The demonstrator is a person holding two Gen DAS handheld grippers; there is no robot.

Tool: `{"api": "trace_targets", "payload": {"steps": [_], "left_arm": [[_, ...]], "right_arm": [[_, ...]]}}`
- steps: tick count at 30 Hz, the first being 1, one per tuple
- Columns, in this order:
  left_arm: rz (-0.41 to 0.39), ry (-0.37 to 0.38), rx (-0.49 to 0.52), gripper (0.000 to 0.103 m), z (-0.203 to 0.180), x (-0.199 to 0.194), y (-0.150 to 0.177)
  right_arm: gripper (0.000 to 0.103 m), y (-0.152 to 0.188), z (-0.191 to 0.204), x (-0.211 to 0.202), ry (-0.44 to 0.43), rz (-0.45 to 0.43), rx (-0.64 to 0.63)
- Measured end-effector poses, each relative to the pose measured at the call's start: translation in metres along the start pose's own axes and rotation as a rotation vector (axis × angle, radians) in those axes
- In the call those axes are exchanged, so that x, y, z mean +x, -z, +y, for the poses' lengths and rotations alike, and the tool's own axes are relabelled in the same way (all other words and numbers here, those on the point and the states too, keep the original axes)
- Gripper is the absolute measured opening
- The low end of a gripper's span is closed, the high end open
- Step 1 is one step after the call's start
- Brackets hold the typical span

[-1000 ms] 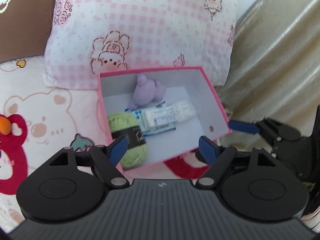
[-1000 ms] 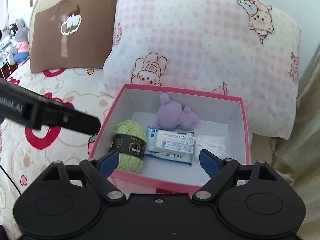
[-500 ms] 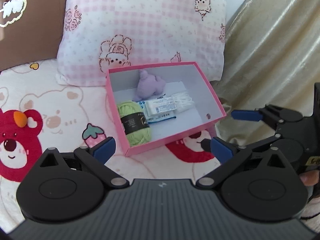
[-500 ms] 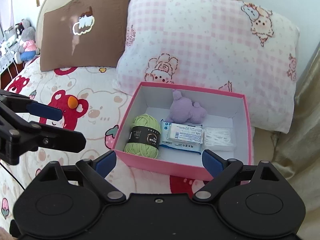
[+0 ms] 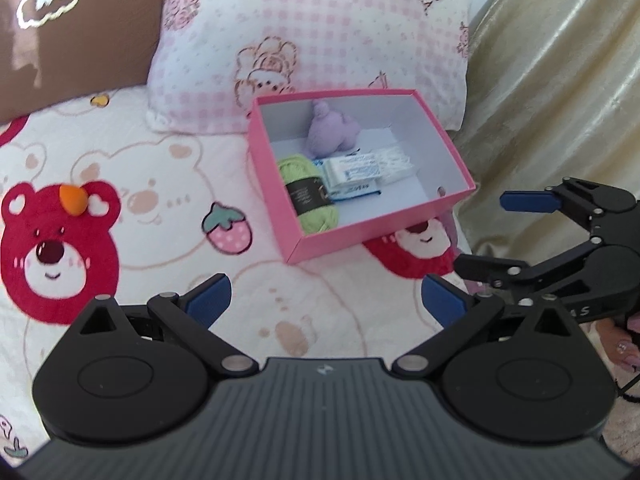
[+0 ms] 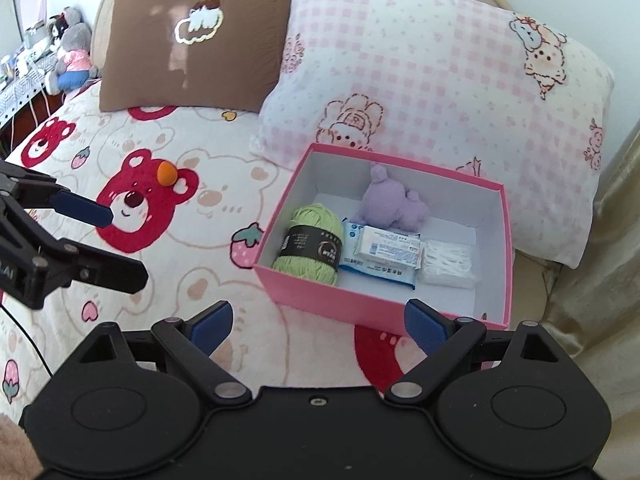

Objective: Organize objects
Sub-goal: 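Open the left gripper and withdraw it from the pink box, then move the left tool toward the orange makeup sponge on the sheet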

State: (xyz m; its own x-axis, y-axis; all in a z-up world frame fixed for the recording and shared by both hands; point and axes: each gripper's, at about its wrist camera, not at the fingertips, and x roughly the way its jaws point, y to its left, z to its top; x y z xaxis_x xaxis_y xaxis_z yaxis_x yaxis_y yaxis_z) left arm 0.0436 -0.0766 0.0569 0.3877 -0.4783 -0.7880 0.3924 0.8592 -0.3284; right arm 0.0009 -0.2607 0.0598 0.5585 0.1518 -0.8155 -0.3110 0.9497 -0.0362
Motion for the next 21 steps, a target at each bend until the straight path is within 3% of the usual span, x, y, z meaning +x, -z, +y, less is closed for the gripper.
{"api": "trace_targets", "payload": {"steps": [4, 9, 18, 21], "left_arm": [[-0.007, -0.019, 0.007, 0.103, 0.009, -0.01, 0.008], [0.022, 0.021, -0.01, 0.103, 0.029, -0.018, 0.014], [0.02, -0.021, -0.063, 0.103, 0.075, -0.032, 0.026], [0.009, -0.079, -0.065, 0.103, 0.093, -0.037, 0.028]], "right_arm": [[0.095, 0.001, 0.007, -0.005, -0.011, 0.005, -0.005], [0.095, -0.001, 0.02, -0.017, 0.0, -0.014, -0.009], [0.095, -0.006, 0.056, -0.022, -0.031, -0.028, -0.081], [0.095, -0.009, 0.07, -0.017, -0.047, -0.036, -0.126]]}}
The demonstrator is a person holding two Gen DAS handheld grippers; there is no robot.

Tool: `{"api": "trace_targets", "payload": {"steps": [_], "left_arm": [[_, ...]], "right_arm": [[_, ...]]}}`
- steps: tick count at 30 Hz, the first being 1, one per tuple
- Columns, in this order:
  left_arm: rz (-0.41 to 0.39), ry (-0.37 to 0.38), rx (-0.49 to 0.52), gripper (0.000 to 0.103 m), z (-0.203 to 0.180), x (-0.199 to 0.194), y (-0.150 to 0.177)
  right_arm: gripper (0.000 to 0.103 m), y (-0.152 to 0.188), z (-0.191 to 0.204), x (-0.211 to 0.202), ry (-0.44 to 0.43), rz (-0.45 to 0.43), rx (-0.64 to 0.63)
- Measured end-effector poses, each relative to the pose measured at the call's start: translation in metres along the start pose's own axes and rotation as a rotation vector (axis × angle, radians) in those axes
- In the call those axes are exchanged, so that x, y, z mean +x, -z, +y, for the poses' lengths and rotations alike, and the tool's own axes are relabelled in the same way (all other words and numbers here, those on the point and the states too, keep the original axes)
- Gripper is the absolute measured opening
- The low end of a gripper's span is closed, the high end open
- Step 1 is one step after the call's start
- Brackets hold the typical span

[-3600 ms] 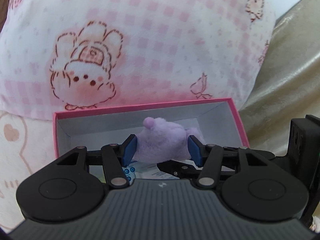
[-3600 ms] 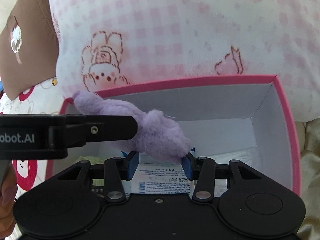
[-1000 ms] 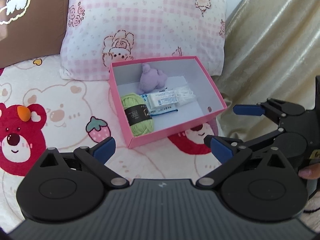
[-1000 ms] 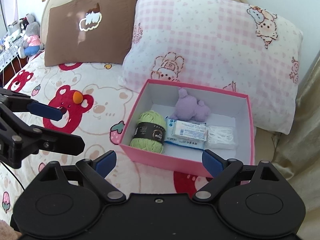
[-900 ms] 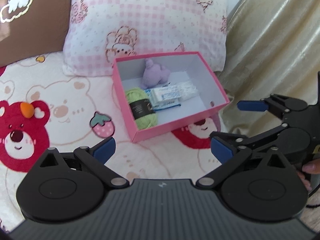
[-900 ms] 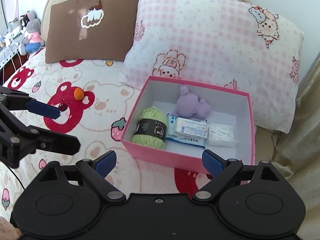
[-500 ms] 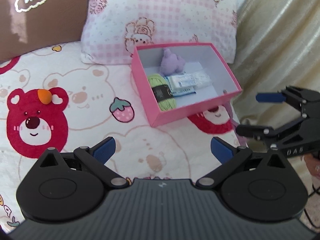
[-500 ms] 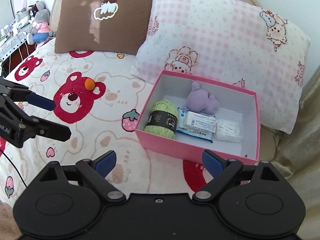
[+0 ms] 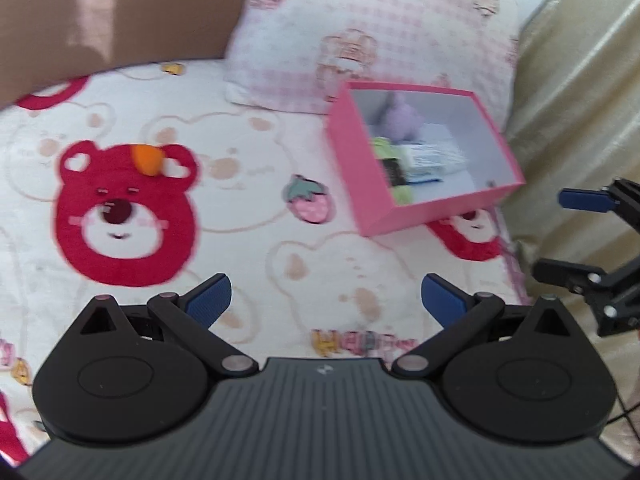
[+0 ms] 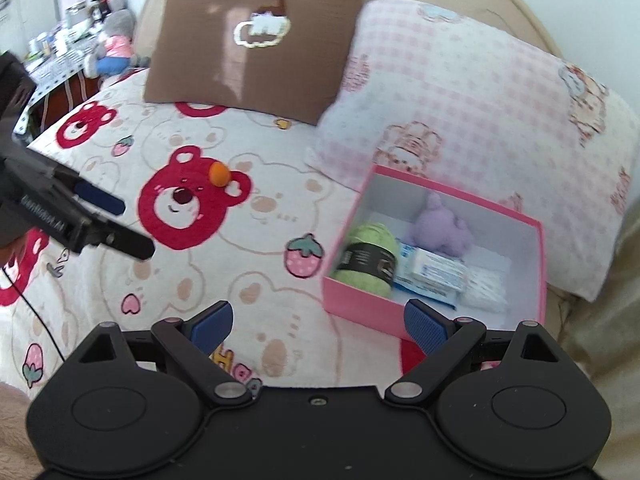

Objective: Organize objects
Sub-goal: 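Move the left tool toward the orange makeup sponge on the sheet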

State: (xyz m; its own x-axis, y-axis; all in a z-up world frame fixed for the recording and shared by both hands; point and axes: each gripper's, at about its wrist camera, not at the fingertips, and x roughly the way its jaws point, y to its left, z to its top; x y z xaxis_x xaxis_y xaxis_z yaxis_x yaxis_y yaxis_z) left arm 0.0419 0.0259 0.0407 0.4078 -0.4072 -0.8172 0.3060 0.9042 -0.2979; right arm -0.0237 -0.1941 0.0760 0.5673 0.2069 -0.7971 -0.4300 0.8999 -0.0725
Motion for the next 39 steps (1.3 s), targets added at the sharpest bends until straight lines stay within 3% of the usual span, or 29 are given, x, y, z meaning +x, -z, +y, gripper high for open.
{"api": "trace_targets", "payload": {"steps": [4, 10, 26, 29, 39], "left_arm": [[-0.014, -0.095, 0.005, 0.103, 0.022, -0.001, -0.001], [0.012, -0.019, -0.098, 0.103, 0.06, 0.009, -0.005], [-0.05, -0.055, -0.135, 0.103, 0.108, 0.012, -0.025], [-0.064, -0.035, -0.149, 0.103, 0.121, 0.019, -0.028], [-0.134, -0.044, -0.177, 0.103, 0.165, 0.044, -0.043]], "right_arm": [[0.095, -0.009, 0.016, 0.015, -0.015, -0.005, -0.065], [0.095, -0.028, 0.035, 0.035, -0.09, -0.027, -0.08], [0.094, -0.085, 0.079, 0.101, -0.335, -0.125, -0.101], [0.089, -0.093, 0.086, 0.118, -0.339, -0.121, -0.133], [0.089, -0.106, 0.095, 0.189, -0.334, -0.146, -0.097]]}}
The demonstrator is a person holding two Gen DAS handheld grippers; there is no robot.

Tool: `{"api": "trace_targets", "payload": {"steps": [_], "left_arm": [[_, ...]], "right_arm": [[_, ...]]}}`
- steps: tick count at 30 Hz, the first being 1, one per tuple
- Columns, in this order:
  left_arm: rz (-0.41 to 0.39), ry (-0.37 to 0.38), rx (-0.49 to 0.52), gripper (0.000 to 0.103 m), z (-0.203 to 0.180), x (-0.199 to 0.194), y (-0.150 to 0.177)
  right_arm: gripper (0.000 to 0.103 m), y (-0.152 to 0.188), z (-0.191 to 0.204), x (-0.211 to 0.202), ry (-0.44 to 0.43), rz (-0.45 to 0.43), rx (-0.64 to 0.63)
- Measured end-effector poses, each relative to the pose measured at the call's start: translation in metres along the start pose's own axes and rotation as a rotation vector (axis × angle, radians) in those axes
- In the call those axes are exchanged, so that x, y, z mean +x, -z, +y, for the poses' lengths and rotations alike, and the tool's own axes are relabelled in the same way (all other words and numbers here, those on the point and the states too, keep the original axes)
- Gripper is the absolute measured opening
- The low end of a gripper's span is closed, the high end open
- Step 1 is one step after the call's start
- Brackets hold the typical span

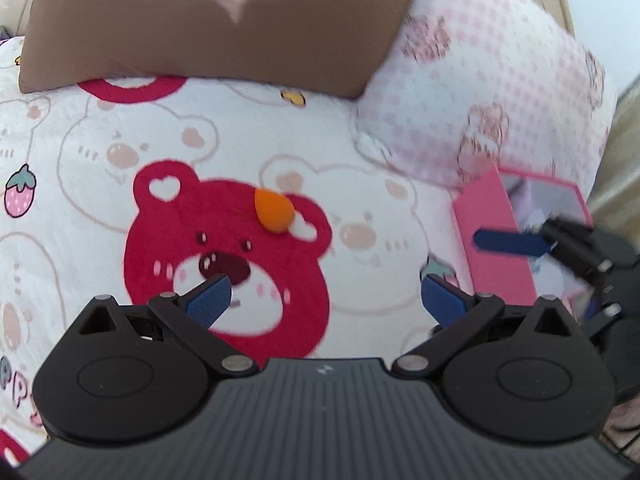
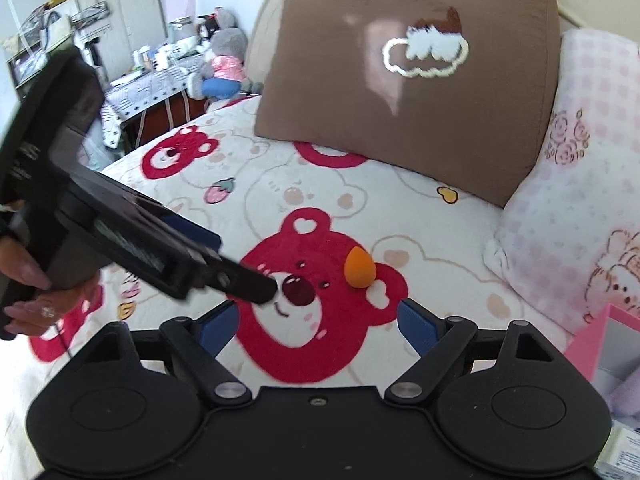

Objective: Organize objects
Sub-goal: 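Move the left tool toward the orange makeup sponge on the sheet, then close the left gripper on the orange makeup sponge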

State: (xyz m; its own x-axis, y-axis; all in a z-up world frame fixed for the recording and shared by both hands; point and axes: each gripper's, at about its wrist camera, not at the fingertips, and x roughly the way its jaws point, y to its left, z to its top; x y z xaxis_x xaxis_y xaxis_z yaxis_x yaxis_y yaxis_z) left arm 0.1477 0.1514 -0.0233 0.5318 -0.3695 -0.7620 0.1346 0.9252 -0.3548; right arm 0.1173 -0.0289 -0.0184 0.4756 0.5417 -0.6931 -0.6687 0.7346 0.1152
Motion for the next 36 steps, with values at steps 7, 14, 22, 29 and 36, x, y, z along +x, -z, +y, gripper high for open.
{"api": "trace_targets", "payload": {"steps": [7, 14, 22, 29, 36], "left_arm": [[-0.072, -0.033, 0.04, 0.103, 0.018, 0.025, -0.011], [-0.063, -0.022, 0.003, 0.103, 0.041, 0.06, -0.023], [-0.019, -0.004, 0.057, 0.101, 0.045, 0.093, -0.026], [-0.02, 0.016, 0.062, 0.101, 0.037, 0.12, -0.032], [-0.017, 0.027, 0.036, 0.086, 0.047, 0.137, -0.032]], "right_arm": [[0.088, 0.005, 0.0, 0.046, 0.047, 0.003, -0.099], [0.088, 0.021, 0.003, 0.09, 0.165, -0.091, -0.253], [0.089, 0.027, -0.006, 0.134, 0.097, -0.099, -0.194], [0.089, 0.029, -0.025, 0.155, 0.065, -0.093, -0.082], [0.088, 0.021, -0.05, 0.177, 0.019, -0.052, 0.047]]}}
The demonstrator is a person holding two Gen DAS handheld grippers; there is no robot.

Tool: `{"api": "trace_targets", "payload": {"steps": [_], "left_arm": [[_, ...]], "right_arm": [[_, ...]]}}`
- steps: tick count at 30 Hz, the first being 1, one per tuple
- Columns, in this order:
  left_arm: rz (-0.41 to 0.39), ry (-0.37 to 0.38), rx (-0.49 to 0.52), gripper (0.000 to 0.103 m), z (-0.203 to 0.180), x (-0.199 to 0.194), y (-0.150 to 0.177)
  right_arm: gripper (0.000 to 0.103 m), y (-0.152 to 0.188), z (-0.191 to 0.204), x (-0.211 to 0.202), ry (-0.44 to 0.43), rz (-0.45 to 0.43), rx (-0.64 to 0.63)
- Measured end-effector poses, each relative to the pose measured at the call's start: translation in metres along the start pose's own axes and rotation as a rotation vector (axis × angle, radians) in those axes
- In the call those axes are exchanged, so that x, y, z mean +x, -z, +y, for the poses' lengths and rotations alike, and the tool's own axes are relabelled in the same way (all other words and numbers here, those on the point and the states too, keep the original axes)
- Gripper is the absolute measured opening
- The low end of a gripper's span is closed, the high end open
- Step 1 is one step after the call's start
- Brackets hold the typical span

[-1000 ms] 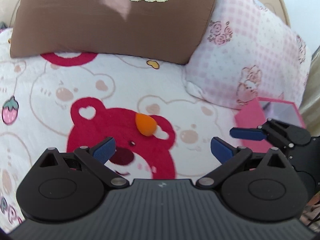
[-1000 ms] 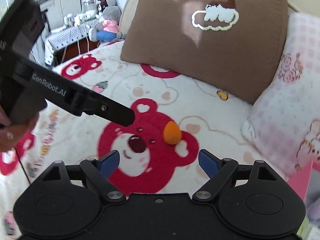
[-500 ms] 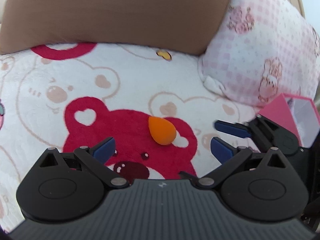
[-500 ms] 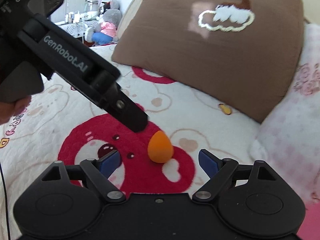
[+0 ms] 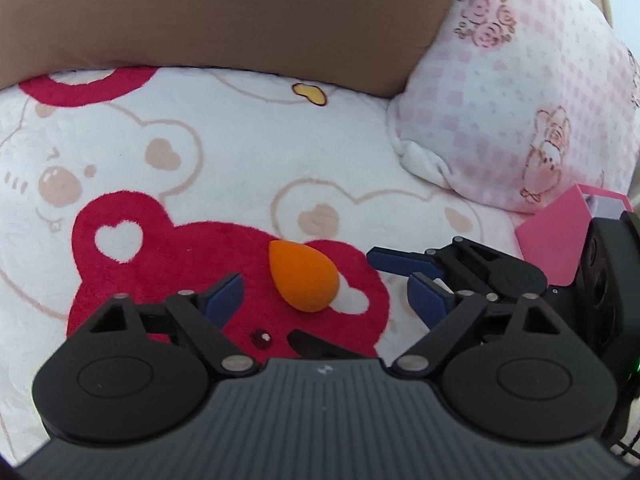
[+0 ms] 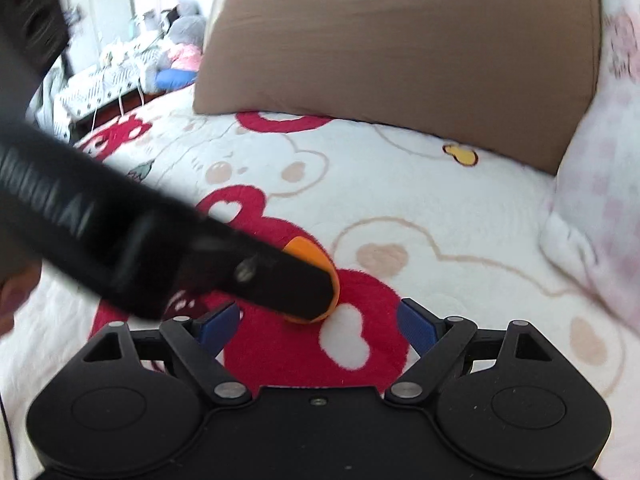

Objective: Organize objects
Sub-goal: 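Close the left gripper on the orange makeup sponge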

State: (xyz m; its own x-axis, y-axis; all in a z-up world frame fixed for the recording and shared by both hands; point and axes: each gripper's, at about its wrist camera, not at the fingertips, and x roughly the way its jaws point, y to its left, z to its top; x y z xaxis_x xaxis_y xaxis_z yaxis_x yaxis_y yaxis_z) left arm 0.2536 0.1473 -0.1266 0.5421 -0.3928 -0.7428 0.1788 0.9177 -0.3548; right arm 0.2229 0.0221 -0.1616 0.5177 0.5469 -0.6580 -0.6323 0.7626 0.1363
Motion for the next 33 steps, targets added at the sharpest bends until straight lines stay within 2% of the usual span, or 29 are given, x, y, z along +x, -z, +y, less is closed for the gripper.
{"api": "trace_targets", "payload": {"steps": [3, 5, 8, 13, 15, 18, 20, 24, 28, 33], "left_arm": [[0.005, 0.024, -0.044, 0.079, 0.008, 0.003, 0.0], [0.018, 0.029, -0.065, 0.071, 0.011, 0.006, 0.0], [0.03, 0.024, -0.088, 0.064, 0.013, 0.013, 0.001], [0.017, 0.035, -0.15, 0.051, 0.02, 0.026, 0.002], [0.025, 0.064, -0.178, 0.048, 0.023, 0.033, 0.002], [0.033, 0.061, -0.208, 0.04, 0.025, 0.04, 0.002], [0.025, 0.06, -0.218, 0.038, 0.026, 0.038, 0.002], [0.016, 0.077, -0.222, 0.038, 0.025, 0.031, 0.003], [0.011, 0.08, -0.245, 0.038, 0.019, 0.025, 0.011], [0.019, 0.077, -0.226, 0.038, 0.002, 0.017, 0.023]], "right_arm": [[0.083, 0.001, 0.003, 0.003, -0.033, 0.002, -0.002], [0.075, 0.004, 0.008, 0.003, -0.048, 0.0, -0.018], [0.064, 0.007, 0.015, 0.009, -0.02, 0.006, -0.04], [0.063, 0.007, 0.011, 0.012, -0.017, -0.022, -0.004], [0.058, 0.006, 0.007, 0.014, -0.016, -0.022, 0.011], [0.052, 0.007, 0.003, 0.013, -0.016, -0.015, 0.038], [0.039, 0.007, -0.001, 0.01, -0.01, -0.017, 0.061], [0.037, 0.008, -0.006, 0.002, -0.053, -0.031, 0.081], [0.037, 0.013, 0.0, -0.01, -0.036, -0.026, 0.054], [0.036, 0.01, 0.002, -0.02, -0.029, -0.008, 0.042]]}}
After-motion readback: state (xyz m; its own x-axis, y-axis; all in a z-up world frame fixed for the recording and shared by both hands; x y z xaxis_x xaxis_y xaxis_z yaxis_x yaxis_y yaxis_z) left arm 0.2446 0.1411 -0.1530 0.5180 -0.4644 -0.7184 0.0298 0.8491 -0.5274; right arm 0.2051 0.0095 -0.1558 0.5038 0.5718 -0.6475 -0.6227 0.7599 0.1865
